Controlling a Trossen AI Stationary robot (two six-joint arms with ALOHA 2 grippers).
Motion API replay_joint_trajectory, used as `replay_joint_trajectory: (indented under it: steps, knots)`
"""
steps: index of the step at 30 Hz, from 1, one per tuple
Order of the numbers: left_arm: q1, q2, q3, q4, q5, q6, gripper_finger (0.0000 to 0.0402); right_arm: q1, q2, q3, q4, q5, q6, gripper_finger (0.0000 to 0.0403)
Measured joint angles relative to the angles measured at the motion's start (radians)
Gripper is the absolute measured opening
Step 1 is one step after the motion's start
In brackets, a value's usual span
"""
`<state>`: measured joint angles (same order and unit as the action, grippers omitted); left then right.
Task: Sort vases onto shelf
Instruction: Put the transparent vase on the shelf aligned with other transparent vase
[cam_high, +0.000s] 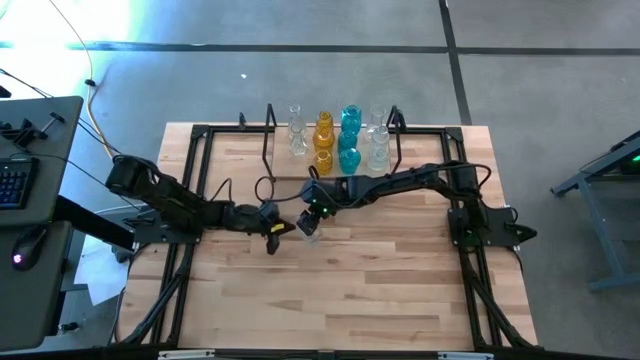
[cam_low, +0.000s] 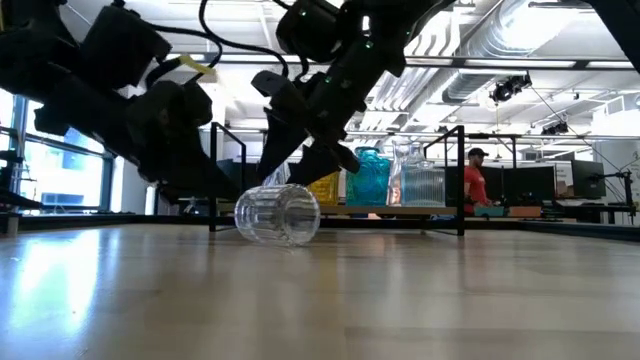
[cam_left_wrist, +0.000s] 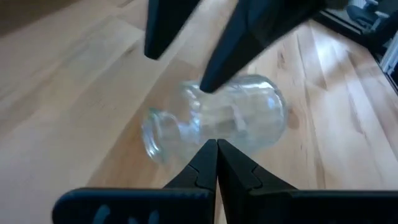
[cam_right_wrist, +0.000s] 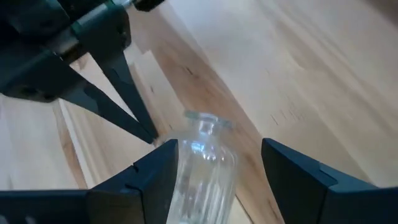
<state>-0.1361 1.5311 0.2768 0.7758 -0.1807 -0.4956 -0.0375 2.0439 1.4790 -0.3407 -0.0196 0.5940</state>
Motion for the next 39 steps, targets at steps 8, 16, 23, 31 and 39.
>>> replay_joint_trajectory:
  steps: [8,16,23,31,39]
  knots:
    - [-0.136,-0.093,-0.119,-0.025,-0.142,-0.125,0.0000,0.020,0.022,-0.001,0.073,-0.003,-0.061,0.0233]
    - [-0.189,-0.122,-0.183,-0.021,-0.253,-0.229,0.0000,0.020,0.067,-0.001,0.112,0.023,-0.044,0.0268]
    - [-0.189,-0.116,-0.177,-0.021,-0.256,-0.218,0.0000,0.022,0.093,-0.001,0.078,0.026,-0.032,0.0268]
    - [-0.188,-0.116,-0.177,-0.021,-0.254,-0.216,0.0000,0.022,0.093,-0.001,-0.033,0.023,0.054,0.0256]
    - [-0.188,-0.116,-0.177,-0.021,-0.252,-0.217,0.0000,0.019,0.092,0.001,-0.041,0.000,0.064,0.0180]
